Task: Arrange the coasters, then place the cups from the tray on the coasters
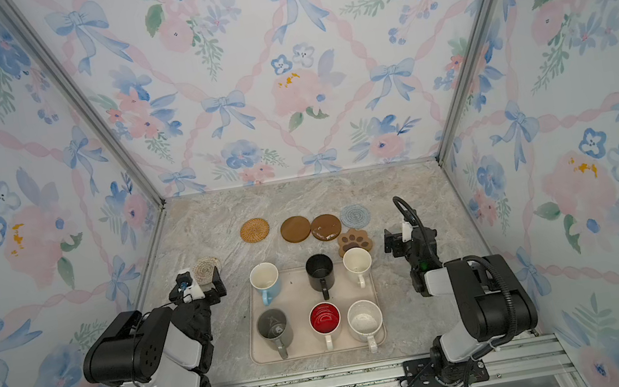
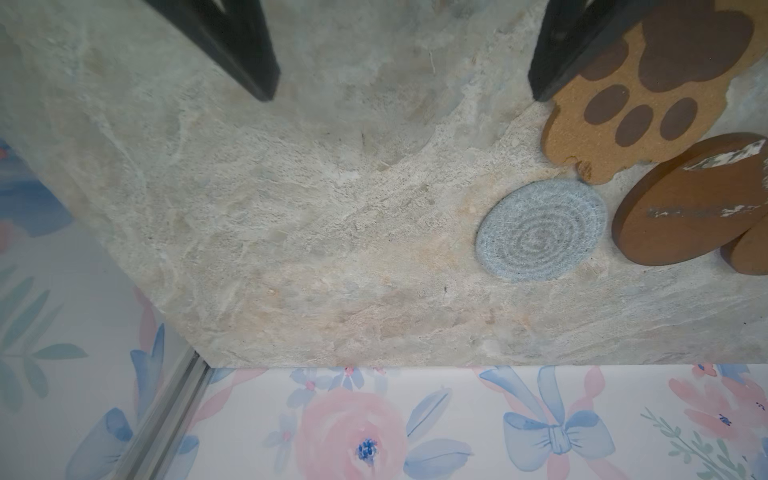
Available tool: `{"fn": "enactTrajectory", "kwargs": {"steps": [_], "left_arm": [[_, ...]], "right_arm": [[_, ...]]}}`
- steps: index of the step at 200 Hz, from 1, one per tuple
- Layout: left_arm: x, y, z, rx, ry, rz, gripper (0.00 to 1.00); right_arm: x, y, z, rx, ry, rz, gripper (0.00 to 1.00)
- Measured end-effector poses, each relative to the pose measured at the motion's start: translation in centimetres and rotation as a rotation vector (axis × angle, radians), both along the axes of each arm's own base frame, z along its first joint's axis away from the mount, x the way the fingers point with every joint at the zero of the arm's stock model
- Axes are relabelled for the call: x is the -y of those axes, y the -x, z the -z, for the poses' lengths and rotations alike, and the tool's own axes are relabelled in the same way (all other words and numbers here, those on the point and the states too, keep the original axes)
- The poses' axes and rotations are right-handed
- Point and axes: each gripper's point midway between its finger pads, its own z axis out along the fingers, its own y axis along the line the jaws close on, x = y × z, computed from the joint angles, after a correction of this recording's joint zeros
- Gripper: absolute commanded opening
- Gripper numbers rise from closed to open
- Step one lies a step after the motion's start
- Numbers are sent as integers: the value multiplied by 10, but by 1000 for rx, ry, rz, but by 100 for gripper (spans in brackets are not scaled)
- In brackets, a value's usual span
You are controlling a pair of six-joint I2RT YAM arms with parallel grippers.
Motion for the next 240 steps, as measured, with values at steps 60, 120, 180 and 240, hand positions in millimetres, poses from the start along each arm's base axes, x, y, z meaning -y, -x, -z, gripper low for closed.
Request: {"fn": "enactTrajectory", "kwargs": {"steps": [60, 120, 180, 240], "left_arm": [[4, -1, 0, 0, -1, 26, 98], [8, -1, 0, -2, -9, 45, 98], [3, -1, 0, -2, -11, 19, 98], [-1, -2, -3, 9, 0, -5, 88]], "right_arm": [[0, 0, 0, 0, 0, 0, 97], [0, 0, 0, 0, 0, 0, 97], [0, 0, 0, 0, 0, 0, 97], [1, 0, 0, -2, 2, 6, 94]]}}
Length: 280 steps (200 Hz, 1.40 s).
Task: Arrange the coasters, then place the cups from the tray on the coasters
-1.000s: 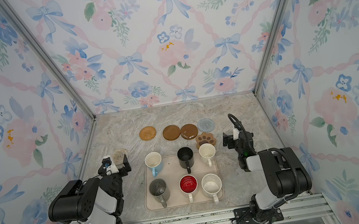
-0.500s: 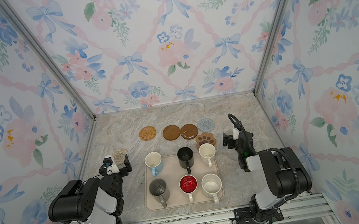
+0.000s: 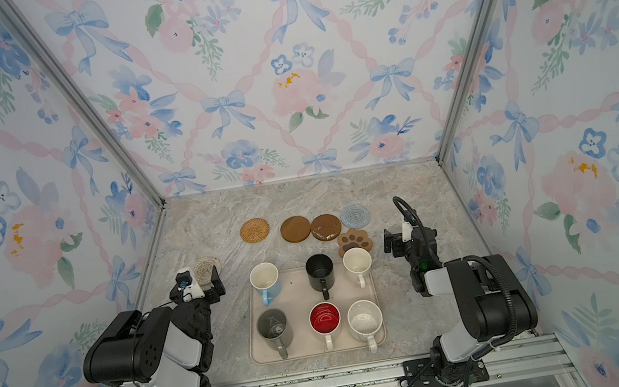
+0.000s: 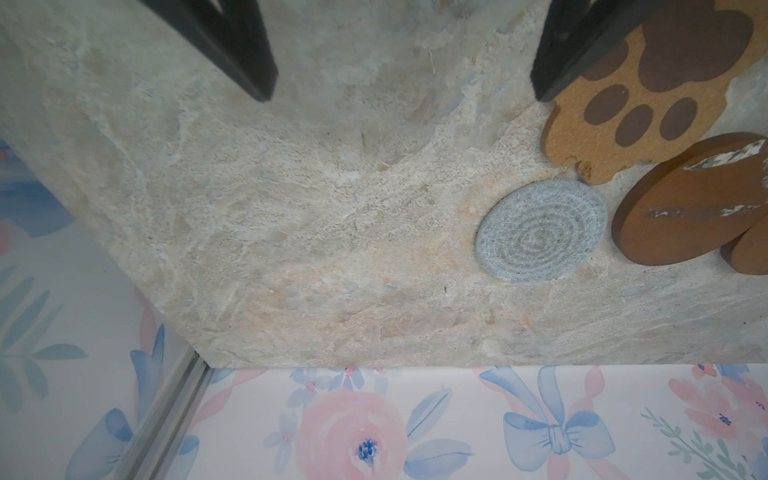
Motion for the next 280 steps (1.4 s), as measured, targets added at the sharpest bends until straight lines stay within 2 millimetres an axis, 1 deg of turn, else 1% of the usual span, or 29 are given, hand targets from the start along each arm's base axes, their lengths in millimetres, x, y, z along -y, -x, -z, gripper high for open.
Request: {"fn": "enactTrajectory", "kwargs": {"steps": [14, 21, 28, 39, 52, 54, 59, 60, 67, 81, 94, 106, 120, 131, 145, 160, 169, 184, 195, 203, 221, 228, 237, 248, 264, 280], "left_arm": [[0, 0, 0, 1, -1, -2, 89], [0, 0, -2, 4, -1, -1, 91], [0, 1, -4, 12, -2, -5, 91], [1, 3, -16, 46, -2, -14, 92], [0, 7, -37, 105, 1, -28, 91], [0, 8, -43, 122, 5, -32, 91], [-1, 9, -49, 139, 6, -37, 90], [-2, 11, -55, 157, 10, -42, 90], [-4, 13, -67, 188, 20, -53, 90], [-6, 15, -97, 247, 47, -67, 88], [-6, 12, -127, 284, 70, -65, 86], [-5, 7, -149, 297, 90, -58, 83], [-2, -2, -164, 270, 118, -38, 81], [3, -14, -169, 216, 139, -12, 79], [12, -31, -165, 124, 171, 26, 77], [22, -55, -153, -7, 205, 61, 74], [30, -72, -143, -105, 231, 82, 70], [42, -97, -128, -248, 261, 123, 65], [51, -109, -115, -337, 282, 149, 61], [57, -115, -103, -397, 301, 163, 60], [65, -114, -72, -518, 322, 175, 61], [69, -110, -60, -564, 327, 174, 62], [73, -105, -49, -610, 333, 177, 61], [78, -101, -41, -643, 337, 179, 62], [85, -97, -34, -676, 338, 187, 62], [92, -93, -30, -698, 330, 191, 62]], "right_arm": [[4, -3, 0, -25, 3, 22, 89], [6, -5, -2, -41, 6, 32, 89], [8, -9, -10, -44, 5, 41, 88], [10, -15, -27, -33, 6, 51, 88], [11, -21, -49, -6, -1, 58, 88], [11, -22, -52, -3, -2, 58, 87], [11, -23, -61, 4, -9, 60, 86], [10, -24, -63, 6, -11, 60, 86], [10, -26, -71, 10, -20, 58, 84], [7, -32, -89, -1, -44, 47, 76], [2, -40, -103, -27, -69, 28, 71], [-5, -48, -114, -53, -96, 7, 66], [-16, -59, -125, -88, -126, -32, 59], [-26, -66, -128, -121, -152, -63, 56], [-42, -71, -124, -175, -180, -112, 53], [-62, -72, -114, -244, -197, -163, 52], [-76, -71, -108, -289, -203, -198, 51], [-94, -71, -101, -343, -212, -239, 51], [-106, -71, -98, -375, -216, -269, 51], [-114, -72, -96, -394, -220, -288, 51], [-128, -77, -89, -438, -236, -327, 44], [-132, -79, -86, -459, -246, -339, 40], [-140, -84, -79, -489, -259, -364, 34], [-147, -89, -68, -532, -281, -381, 23], [-157, -97, -48, -600, -311, -414, 0], [-167, -99, -25, -671, -344, -435, 0]]}}
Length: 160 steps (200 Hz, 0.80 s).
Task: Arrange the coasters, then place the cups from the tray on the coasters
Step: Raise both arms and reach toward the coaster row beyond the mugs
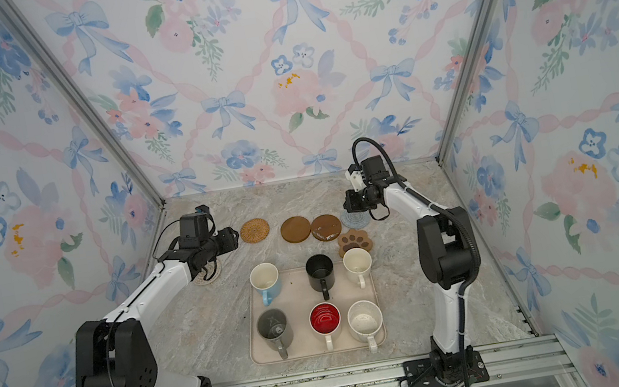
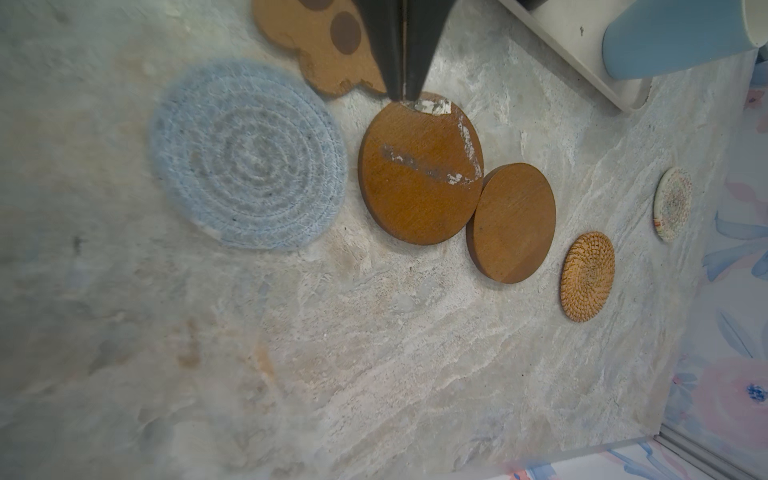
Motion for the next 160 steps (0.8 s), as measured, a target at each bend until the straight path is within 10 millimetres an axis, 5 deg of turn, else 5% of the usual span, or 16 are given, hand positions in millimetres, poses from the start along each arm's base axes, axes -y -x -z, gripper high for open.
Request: {"fn": "enactTrajectory", "kwargs": {"steps": [31, 77, 160], "left_arm": [[8, 5, 9, -36, -22, 14, 62], [9, 8, 16, -64, -29, 17, 59], [14, 9, 17, -67, -24, 23, 58]], "right_arm": [[-22, 11, 32, -115, -26, -62, 0], [-56, 21, 39, -174, -44, -176, 0], [-55, 51, 61, -288, -4, -247, 0]]}}
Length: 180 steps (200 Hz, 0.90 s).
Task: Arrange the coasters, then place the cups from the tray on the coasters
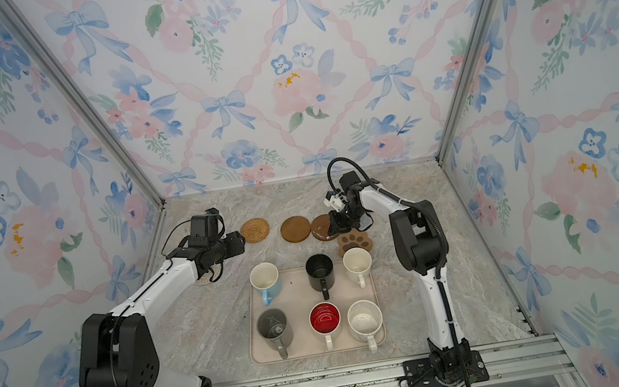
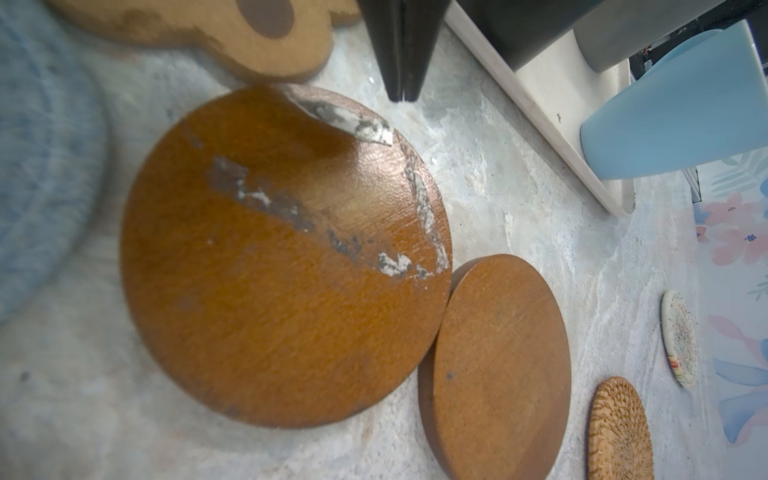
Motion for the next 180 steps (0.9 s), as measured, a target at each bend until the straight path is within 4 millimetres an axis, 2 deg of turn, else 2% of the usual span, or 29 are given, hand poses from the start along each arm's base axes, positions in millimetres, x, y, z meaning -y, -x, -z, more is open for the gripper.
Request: {"fn": "enactTrajectory", "kwargs": {"steps": [102, 180], "left_arm": [[4, 1, 4, -13, 8, -1, 57], [5, 1, 4, -14, 12, -1, 57]], "right_arm": [[10, 25, 24, -103, 49, -27, 0], [34, 18, 31, -122, 70, 24, 0]]}}
